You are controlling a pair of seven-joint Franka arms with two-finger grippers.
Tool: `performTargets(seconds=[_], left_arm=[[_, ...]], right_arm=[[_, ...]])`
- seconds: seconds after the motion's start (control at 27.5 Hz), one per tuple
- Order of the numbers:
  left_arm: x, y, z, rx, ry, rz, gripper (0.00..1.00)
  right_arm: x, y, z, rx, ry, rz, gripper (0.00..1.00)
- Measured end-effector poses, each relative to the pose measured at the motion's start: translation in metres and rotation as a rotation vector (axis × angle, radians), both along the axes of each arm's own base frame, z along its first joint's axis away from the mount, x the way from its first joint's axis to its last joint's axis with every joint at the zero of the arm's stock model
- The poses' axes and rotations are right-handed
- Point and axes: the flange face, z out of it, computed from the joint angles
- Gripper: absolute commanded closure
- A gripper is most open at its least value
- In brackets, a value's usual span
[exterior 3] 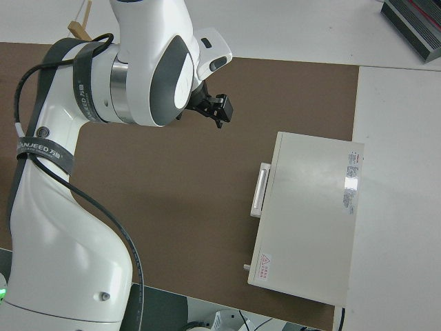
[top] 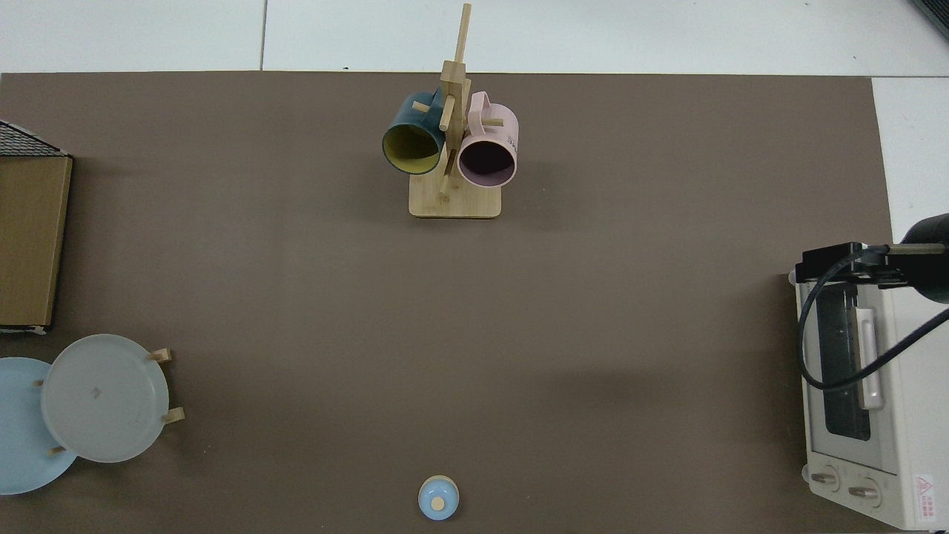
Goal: Put markers into pen holder
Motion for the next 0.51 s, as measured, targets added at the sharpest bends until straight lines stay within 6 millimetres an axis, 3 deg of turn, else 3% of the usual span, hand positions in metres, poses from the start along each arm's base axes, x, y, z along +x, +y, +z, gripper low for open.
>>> performTargets(seconds=[0.33,0.51], left_arm=[[0.003,0.005,-0.006,0.019,0.008,-0.023,1.00],[0.003,0.006,-0.019,0.011,0.038,-0.029,1.00]], right_arm=[[0.000,0.003,0.000,0.000,-0.003,0.006,0.00],[0.000,0.003,0.000,0.000,-0.003,0.006,0.00]])
